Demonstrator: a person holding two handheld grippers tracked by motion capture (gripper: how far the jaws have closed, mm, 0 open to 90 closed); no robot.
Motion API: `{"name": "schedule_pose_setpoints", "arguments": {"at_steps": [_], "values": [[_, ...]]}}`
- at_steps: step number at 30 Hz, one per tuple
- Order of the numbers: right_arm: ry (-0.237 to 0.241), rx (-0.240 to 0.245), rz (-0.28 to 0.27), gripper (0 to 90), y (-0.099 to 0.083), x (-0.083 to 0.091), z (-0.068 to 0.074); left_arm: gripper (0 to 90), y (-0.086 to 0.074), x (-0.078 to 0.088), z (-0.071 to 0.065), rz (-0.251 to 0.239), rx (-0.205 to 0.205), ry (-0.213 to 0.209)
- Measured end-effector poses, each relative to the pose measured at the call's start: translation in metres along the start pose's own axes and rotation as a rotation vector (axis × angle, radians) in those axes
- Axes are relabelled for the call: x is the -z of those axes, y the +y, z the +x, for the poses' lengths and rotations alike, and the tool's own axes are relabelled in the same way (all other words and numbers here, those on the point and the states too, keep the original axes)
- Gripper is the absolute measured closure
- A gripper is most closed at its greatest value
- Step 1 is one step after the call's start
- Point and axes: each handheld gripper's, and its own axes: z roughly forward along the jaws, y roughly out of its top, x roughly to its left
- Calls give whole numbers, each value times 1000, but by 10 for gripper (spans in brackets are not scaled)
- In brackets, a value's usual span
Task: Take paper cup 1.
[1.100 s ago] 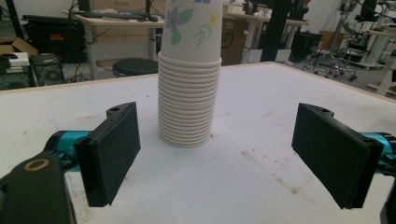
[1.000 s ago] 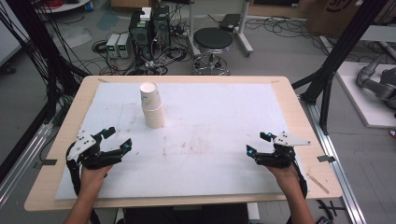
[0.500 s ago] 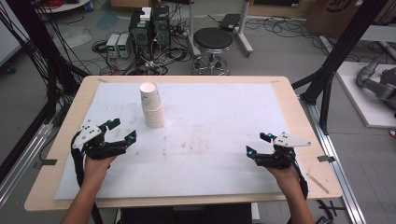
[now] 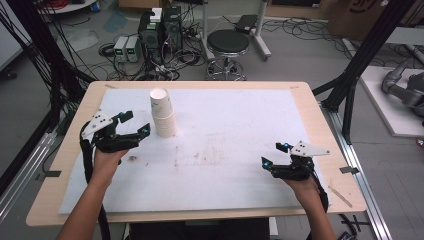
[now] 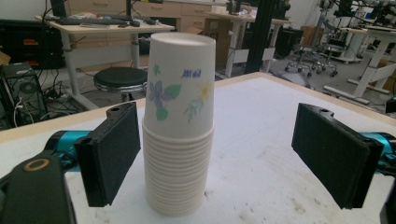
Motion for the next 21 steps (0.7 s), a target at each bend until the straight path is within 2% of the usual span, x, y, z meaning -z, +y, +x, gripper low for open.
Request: {"name": "schedule_pose_setpoints", "arguments": {"at_steps": [13, 15, 21], "values": [[0, -1, -2, 207, 0, 1, 0, 153, 23, -31, 10, 29, 0, 17], [0, -1, 0, 207, 0, 2, -1, 152, 28, -36, 11, 35, -11, 29], [-3, -8, -3, 207, -1, 3, -2, 152, 39, -52, 15, 63, -22, 31]]}}
